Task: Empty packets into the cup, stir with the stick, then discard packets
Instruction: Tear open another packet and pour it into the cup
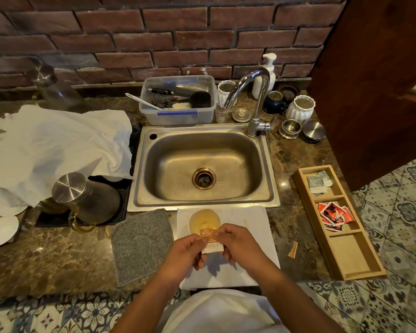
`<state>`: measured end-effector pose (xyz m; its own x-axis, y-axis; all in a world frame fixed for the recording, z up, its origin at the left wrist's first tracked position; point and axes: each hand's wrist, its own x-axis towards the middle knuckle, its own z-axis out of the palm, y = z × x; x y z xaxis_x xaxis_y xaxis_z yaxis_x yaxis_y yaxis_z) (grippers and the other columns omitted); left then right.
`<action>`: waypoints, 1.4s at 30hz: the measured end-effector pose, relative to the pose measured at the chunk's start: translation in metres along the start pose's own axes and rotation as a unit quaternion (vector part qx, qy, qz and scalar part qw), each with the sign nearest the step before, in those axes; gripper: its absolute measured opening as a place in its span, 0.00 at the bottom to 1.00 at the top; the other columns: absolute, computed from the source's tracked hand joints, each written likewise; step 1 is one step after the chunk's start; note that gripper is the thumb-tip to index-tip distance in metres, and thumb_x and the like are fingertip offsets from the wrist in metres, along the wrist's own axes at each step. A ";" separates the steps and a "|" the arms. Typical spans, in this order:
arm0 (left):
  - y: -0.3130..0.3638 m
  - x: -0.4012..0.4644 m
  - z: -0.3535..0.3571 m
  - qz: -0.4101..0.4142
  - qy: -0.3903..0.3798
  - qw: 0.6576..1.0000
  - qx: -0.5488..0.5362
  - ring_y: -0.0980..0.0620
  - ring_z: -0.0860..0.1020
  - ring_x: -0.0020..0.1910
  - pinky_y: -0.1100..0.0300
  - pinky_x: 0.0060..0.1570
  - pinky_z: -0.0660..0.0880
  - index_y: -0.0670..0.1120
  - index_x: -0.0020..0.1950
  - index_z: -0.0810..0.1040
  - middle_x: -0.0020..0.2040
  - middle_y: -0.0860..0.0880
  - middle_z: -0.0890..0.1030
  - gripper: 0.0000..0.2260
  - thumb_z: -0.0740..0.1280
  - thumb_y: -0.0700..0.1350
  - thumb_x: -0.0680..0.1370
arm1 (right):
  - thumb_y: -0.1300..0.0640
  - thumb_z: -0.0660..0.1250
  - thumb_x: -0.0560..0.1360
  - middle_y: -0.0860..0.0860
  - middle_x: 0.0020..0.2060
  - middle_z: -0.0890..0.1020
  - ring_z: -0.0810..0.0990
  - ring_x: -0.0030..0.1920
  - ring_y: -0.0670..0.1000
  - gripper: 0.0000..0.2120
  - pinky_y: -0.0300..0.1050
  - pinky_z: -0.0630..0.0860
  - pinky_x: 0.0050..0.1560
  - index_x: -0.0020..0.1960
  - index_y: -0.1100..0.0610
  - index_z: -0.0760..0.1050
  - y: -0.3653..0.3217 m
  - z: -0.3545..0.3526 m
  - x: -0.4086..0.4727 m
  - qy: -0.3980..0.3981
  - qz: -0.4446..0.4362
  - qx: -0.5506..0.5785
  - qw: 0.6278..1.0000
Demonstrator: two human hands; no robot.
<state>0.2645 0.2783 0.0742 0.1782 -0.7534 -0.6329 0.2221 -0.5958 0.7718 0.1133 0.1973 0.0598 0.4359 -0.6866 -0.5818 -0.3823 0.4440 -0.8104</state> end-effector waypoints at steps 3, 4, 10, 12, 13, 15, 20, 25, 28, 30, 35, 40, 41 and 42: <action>0.001 -0.001 0.008 0.040 -0.007 0.999 0.029 0.54 0.73 0.25 0.64 0.29 0.72 0.38 0.40 0.76 0.28 0.48 0.77 0.11 0.67 0.40 0.82 | 0.57 0.68 0.81 0.52 0.25 0.75 0.73 0.24 0.48 0.10 0.41 0.69 0.26 0.42 0.59 0.80 0.005 -0.009 -0.002 0.019 -0.027 0.030 0.999; 0.002 0.000 0.011 0.053 -0.007 0.998 0.033 0.54 0.73 0.25 0.65 0.30 0.72 0.38 0.41 0.76 0.28 0.48 0.77 0.10 0.67 0.39 0.82 | 0.57 0.68 0.80 0.52 0.25 0.75 0.73 0.25 0.48 0.11 0.41 0.70 0.26 0.40 0.56 0.81 0.007 -0.012 -0.003 0.022 -0.033 0.041 0.998; -0.003 0.010 0.034 0.096 0.005 0.994 0.050 0.53 0.72 0.28 0.63 0.31 0.72 0.38 0.42 0.80 0.29 0.47 0.77 0.08 0.68 0.38 0.81 | 0.55 0.70 0.79 0.51 0.27 0.79 0.73 0.25 0.48 0.11 0.41 0.69 0.25 0.39 0.51 0.81 0.026 -0.037 -0.014 0.044 -0.035 0.079 0.995; -0.005 0.015 0.042 0.100 -0.007 0.993 0.063 0.51 0.72 0.29 0.63 0.31 0.72 0.39 0.42 0.80 0.30 0.46 0.77 0.08 0.68 0.39 0.81 | 0.54 0.70 0.79 0.51 0.28 0.79 0.73 0.25 0.48 0.11 0.40 0.69 0.25 0.39 0.53 0.81 0.033 -0.049 -0.020 0.046 -0.032 0.076 0.996; -0.007 0.017 0.047 0.104 -0.016 0.992 0.072 0.51 0.73 0.29 0.63 0.31 0.72 0.40 0.42 0.80 0.30 0.46 0.77 0.09 0.69 0.40 0.81 | 0.54 0.70 0.79 0.51 0.28 0.79 0.72 0.24 0.47 0.11 0.40 0.68 0.25 0.38 0.53 0.81 0.037 -0.054 -0.024 0.047 -0.030 0.074 0.996; -0.012 0.023 0.057 0.108 -0.038 0.989 0.092 0.53 0.73 0.29 0.63 0.32 0.73 0.41 0.42 0.81 0.29 0.49 0.77 0.09 0.69 0.42 0.81 | 0.54 0.70 0.80 0.50 0.27 0.78 0.71 0.24 0.47 0.13 0.39 0.68 0.25 0.36 0.52 0.80 0.047 -0.067 -0.031 0.056 -0.025 0.069 0.996; -0.025 0.038 0.093 0.089 -0.073 0.982 0.152 0.55 0.75 0.28 0.62 0.33 0.74 0.47 0.40 0.84 0.29 0.52 0.80 0.09 0.71 0.46 0.80 | 0.56 0.70 0.80 0.48 0.26 0.78 0.70 0.25 0.45 0.10 0.39 0.67 0.27 0.40 0.55 0.82 0.075 -0.098 -0.048 0.116 -0.007 0.068 0.991; -0.038 0.058 0.139 0.064 -0.083 0.974 0.201 0.56 0.76 0.27 0.60 0.30 0.74 0.47 0.41 0.84 0.27 0.52 0.80 0.08 0.71 0.44 0.80 | 0.52 0.70 0.79 0.46 0.26 0.80 0.75 0.26 0.42 0.12 0.38 0.70 0.28 0.37 0.49 0.81 0.104 -0.127 -0.055 0.172 0.016 0.020 0.985; -0.045 0.070 0.162 0.047 -0.098 0.965 0.239 0.58 0.77 0.26 0.62 0.30 0.74 0.47 0.41 0.83 0.27 0.54 0.83 0.08 0.70 0.45 0.80 | 0.53 0.70 0.79 0.43 0.26 0.81 0.76 0.26 0.38 0.12 0.33 0.70 0.30 0.36 0.46 0.80 0.121 -0.140 -0.055 0.201 0.022 -0.036 0.979; -0.051 0.076 0.174 0.042 -0.104 0.958 0.262 0.58 0.78 0.26 0.64 0.29 0.75 0.46 0.41 0.83 0.27 0.53 0.83 0.10 0.70 0.46 0.81 | 0.52 0.70 0.79 0.44 0.26 0.81 0.77 0.28 0.39 0.11 0.36 0.72 0.33 0.37 0.47 0.80 0.132 -0.146 -0.052 0.220 0.041 -0.072 0.972; -0.066 0.087 0.190 0.065 -0.082 0.933 0.344 0.58 0.78 0.27 0.65 0.31 0.75 0.48 0.37 0.83 0.27 0.53 0.82 0.12 0.70 0.50 0.80 | 0.51 0.68 0.80 0.45 0.31 0.82 0.80 0.35 0.46 0.12 0.41 0.74 0.38 0.37 0.48 0.80 0.149 -0.157 -0.047 0.216 0.089 -0.103 0.967; -0.073 0.099 0.194 0.082 -0.082 0.896 0.428 0.52 0.82 0.33 0.54 0.41 0.77 0.46 0.34 0.82 0.28 0.50 0.83 0.16 0.70 0.53 0.78 | 0.51 0.67 0.79 0.48 0.34 0.84 0.83 0.39 0.52 0.13 0.50 0.79 0.43 0.38 0.54 0.81 0.157 -0.157 -0.043 0.230 0.109 -0.100 0.962; -0.073 0.101 0.195 0.082 -0.082 0.889 0.443 0.53 0.82 0.33 0.54 0.42 0.77 0.46 0.34 0.82 0.29 0.50 0.83 0.16 0.70 0.53 0.78 | 0.51 0.67 0.79 0.49 0.34 0.84 0.83 0.39 0.52 0.13 0.50 0.79 0.43 0.38 0.55 0.81 0.158 -0.157 -0.042 0.229 0.113 -0.108 0.961; -0.073 0.103 0.196 0.081 -0.083 0.884 0.454 0.54 0.82 0.33 0.55 0.42 0.77 0.47 0.34 0.82 0.29 0.51 0.83 0.16 0.70 0.54 0.78 | 0.52 0.67 0.78 0.49 0.35 0.84 0.82 0.39 0.52 0.12 0.49 0.79 0.43 0.38 0.55 0.81 0.158 -0.157 -0.040 0.228 0.116 -0.115 0.960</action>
<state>0.0791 0.1903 -0.0353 -0.0232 -0.8342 -0.5510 -0.6669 -0.3977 0.6302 -0.0926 0.2043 -0.0343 -0.0642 -0.7882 -0.6121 -0.6192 0.5125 -0.5950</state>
